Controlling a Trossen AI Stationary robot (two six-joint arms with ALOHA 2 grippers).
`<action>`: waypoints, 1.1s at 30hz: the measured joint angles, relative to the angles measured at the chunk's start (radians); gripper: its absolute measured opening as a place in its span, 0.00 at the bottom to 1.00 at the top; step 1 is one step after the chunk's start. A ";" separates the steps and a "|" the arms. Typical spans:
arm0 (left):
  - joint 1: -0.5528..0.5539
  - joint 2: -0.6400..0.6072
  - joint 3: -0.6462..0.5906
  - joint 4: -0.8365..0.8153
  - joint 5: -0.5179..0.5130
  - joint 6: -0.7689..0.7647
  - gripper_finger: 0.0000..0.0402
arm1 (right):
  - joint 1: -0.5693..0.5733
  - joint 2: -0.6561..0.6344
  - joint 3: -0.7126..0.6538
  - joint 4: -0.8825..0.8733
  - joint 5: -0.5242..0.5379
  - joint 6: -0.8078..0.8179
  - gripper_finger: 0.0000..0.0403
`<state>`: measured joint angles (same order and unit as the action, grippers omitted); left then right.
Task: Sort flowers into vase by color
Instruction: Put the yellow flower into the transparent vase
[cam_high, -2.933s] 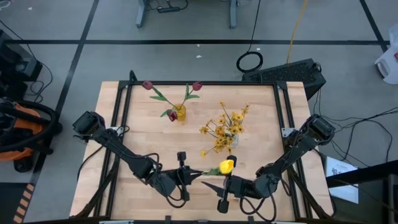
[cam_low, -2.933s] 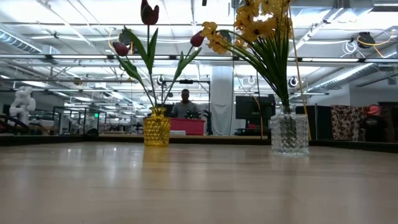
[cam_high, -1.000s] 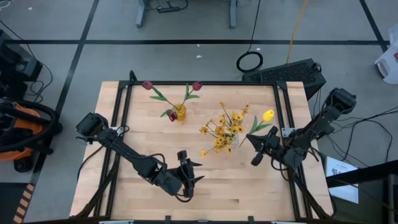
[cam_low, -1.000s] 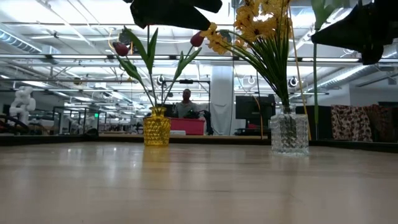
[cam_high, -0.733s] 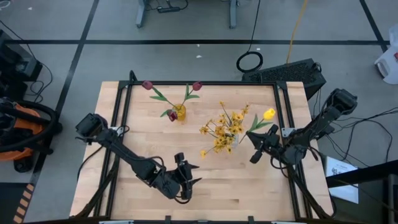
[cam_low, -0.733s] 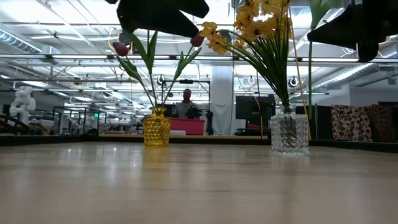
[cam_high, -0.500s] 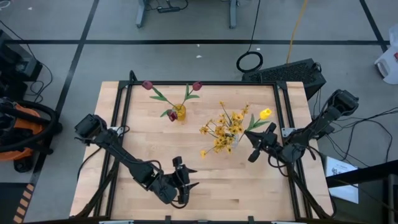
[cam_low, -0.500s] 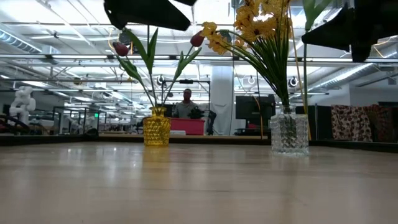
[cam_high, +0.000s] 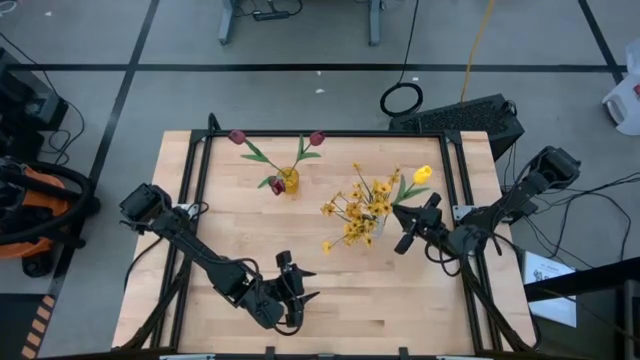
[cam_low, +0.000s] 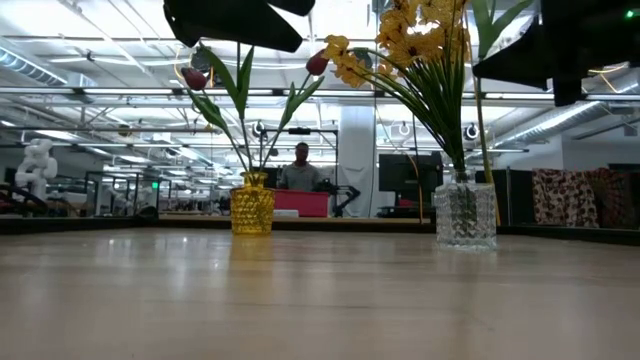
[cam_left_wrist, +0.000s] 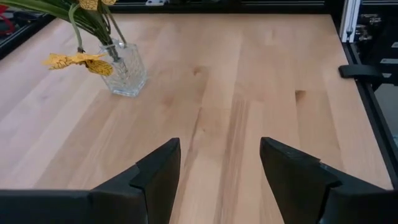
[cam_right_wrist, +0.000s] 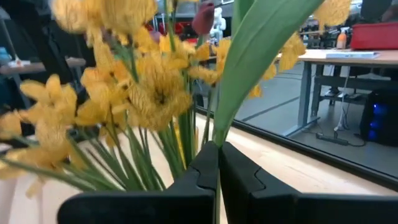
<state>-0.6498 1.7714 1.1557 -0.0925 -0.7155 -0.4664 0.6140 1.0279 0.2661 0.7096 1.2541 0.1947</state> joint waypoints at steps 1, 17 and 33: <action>0.000 0.000 0.000 -0.001 0.000 0.000 0.57 | 0.000 0.000 0.000 0.015 0.000 0.000 0.00; 0.000 0.000 0.000 -0.003 0.000 -0.001 0.57 | 0.046 0.003 0.000 0.236 -0.045 -0.236 0.00; 0.002 0.000 0.000 0.000 0.000 0.000 0.57 | -0.018 0.051 -0.001 0.382 -0.083 -0.308 0.00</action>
<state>-0.6483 1.7714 1.1557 -0.0921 -0.7158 -0.4667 0.5959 1.0790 0.2653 1.0917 1.1713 -0.1134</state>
